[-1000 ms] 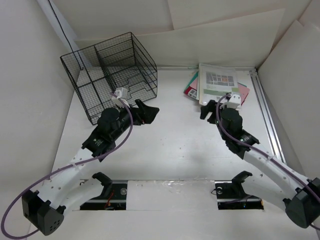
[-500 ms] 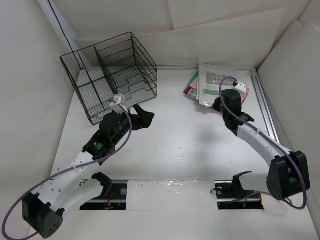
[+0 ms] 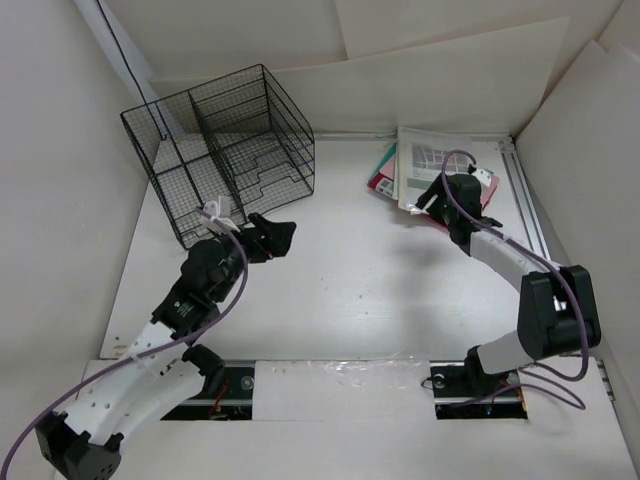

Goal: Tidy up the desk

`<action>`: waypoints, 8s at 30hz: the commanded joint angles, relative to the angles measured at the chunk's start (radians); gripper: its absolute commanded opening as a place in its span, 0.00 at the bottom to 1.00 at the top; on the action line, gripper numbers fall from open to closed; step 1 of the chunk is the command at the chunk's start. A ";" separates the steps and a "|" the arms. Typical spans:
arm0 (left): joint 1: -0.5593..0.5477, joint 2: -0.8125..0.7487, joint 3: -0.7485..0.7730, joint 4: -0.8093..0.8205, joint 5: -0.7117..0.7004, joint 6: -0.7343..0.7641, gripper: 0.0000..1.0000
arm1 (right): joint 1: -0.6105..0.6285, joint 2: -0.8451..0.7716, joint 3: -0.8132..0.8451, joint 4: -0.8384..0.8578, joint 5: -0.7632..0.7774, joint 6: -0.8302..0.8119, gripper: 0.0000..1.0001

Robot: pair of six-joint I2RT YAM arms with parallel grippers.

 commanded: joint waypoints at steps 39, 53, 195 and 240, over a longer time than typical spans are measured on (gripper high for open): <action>-0.025 0.434 0.033 0.381 0.309 0.027 0.40 | -0.145 0.261 0.000 0.306 -0.314 0.318 0.17; -0.188 0.750 0.233 0.431 0.296 -0.037 0.49 | -0.136 0.025 -0.170 0.279 -0.335 0.232 0.00; 0.630 1.200 1.191 0.253 0.700 -0.069 0.00 | 0.030 -0.828 -0.319 -0.258 -0.392 -0.059 0.99; 0.725 0.931 0.942 -0.148 0.614 0.090 0.15 | 0.057 -0.832 -0.386 -0.158 -0.441 -0.068 0.99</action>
